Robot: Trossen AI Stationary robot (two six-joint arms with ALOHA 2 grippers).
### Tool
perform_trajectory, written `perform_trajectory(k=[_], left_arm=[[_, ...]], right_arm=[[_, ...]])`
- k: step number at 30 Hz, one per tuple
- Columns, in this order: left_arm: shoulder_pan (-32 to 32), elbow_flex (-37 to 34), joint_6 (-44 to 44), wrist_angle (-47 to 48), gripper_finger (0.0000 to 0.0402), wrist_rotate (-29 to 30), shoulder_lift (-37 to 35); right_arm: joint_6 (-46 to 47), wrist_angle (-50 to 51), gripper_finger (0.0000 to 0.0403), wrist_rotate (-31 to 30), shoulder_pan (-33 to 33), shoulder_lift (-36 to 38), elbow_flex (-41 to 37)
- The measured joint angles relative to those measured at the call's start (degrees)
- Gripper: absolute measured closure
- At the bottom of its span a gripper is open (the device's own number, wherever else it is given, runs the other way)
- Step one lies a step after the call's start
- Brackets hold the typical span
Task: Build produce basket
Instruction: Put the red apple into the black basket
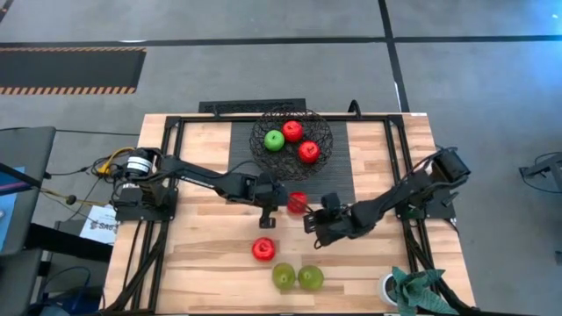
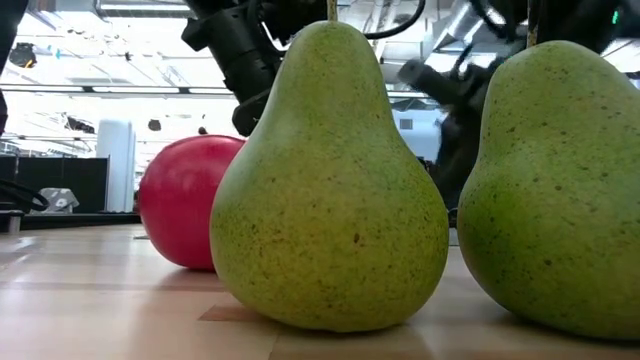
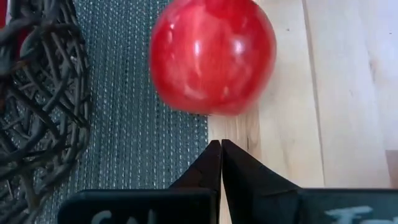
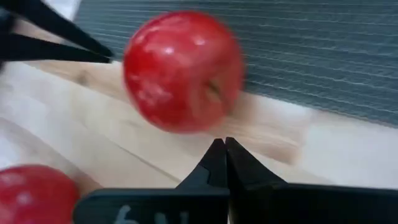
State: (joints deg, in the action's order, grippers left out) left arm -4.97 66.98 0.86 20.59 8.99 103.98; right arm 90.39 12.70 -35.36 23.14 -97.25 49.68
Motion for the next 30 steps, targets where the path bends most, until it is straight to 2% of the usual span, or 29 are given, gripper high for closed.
perform_trajectory(k=[5,22,30], left_arm=[[-0.04,0.07,0.88,-1.17,0.0401,-0.21,0.00],[2.85,0.00,2.61,-0.67,0.0401,-0.04,0.26],[3.54,0.04,1.09,2.71,0.0401,-4.35,1.29]], right_arm=[[-0.70,-12.51,0.0403,-0.58,-0.40,-1.56,-4.47],[-9.82,-13.32,0.0403,1.14,-5.04,-0.95,-4.64],[-13.73,-16.15,0.0403,2.68,-7.68,-0.95,-4.64]])
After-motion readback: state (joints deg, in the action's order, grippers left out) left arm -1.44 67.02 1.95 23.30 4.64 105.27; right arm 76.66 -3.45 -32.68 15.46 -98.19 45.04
